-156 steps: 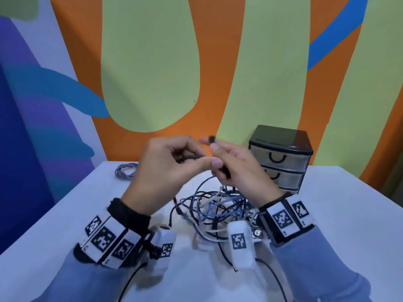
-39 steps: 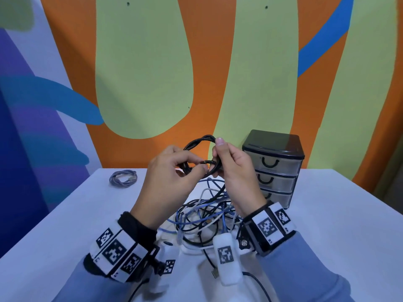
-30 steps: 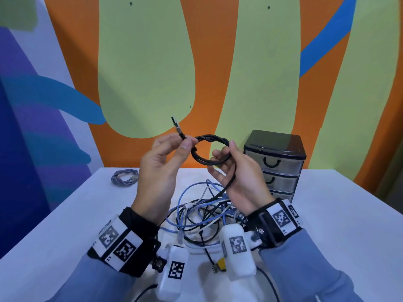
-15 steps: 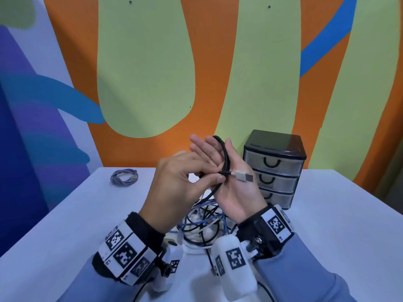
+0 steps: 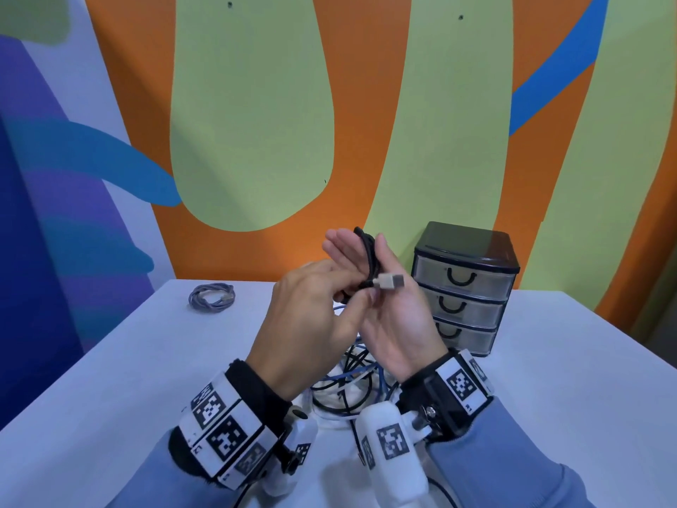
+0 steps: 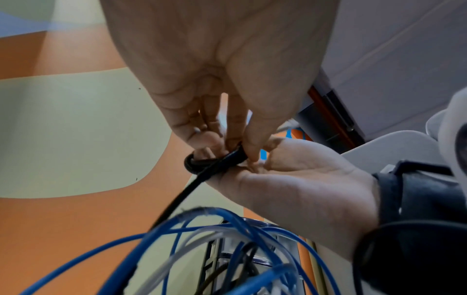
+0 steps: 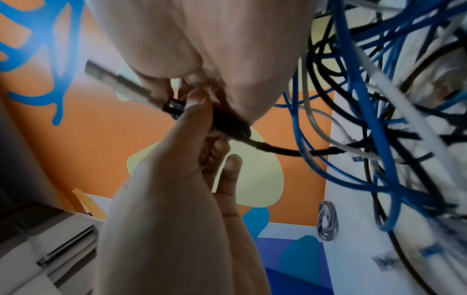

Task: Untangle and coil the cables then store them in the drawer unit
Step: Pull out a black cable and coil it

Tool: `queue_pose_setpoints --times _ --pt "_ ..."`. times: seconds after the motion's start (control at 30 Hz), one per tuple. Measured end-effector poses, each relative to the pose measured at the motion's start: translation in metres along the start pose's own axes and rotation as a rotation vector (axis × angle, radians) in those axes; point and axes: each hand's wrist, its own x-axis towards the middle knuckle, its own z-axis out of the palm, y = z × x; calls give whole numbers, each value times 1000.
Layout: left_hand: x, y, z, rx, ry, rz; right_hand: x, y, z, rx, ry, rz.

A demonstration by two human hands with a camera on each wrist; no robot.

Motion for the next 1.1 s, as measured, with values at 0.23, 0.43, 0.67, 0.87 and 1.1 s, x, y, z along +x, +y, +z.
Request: queue_pose_setpoints --times 0.23,0.43,0.67,0.87,1.1 --pt "3 1 -3 46 143 -76 -3 7 1 -73 -79 11" --pt "3 -1 -5 -33 120 -146 -3 7 -5 -108 -99 50" --pt "2 6 -4 -26 93 -147 -3 9 1 -252 -1 -32" --pt "3 -1 -8 7 33 -221 5 -10 -8 57 103 -114" --pt "3 -5 -6 -337 -366 -352 7 -28 -18 224 113 -180"
